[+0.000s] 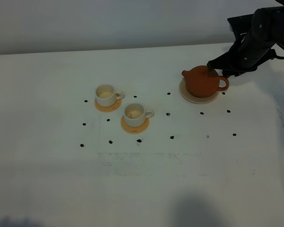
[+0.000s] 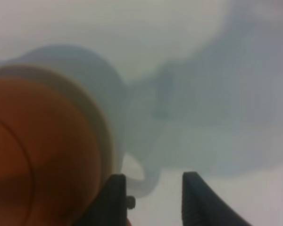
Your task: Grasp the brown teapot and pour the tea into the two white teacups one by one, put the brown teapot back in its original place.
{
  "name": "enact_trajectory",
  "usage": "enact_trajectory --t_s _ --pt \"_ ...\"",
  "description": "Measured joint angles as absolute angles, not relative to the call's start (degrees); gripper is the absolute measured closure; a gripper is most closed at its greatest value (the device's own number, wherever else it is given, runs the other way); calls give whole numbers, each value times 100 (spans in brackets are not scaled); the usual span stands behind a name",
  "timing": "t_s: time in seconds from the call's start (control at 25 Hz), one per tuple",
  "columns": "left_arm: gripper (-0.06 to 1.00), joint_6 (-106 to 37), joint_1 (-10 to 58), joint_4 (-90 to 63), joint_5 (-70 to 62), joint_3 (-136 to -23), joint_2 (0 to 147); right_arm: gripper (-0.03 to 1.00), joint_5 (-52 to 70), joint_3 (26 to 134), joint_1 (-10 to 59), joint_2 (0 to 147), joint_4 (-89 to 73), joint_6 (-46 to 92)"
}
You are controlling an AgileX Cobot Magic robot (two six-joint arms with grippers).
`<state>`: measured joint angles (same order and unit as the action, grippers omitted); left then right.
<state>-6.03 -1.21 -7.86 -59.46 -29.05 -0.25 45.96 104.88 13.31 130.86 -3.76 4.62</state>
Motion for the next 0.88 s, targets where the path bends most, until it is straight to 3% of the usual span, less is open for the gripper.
enact_trajectory --t_s 0.88 --pt "52 -603 -121 -786 -5946 -2905 -25 69 5353 10946 1413 13086 -354 626"
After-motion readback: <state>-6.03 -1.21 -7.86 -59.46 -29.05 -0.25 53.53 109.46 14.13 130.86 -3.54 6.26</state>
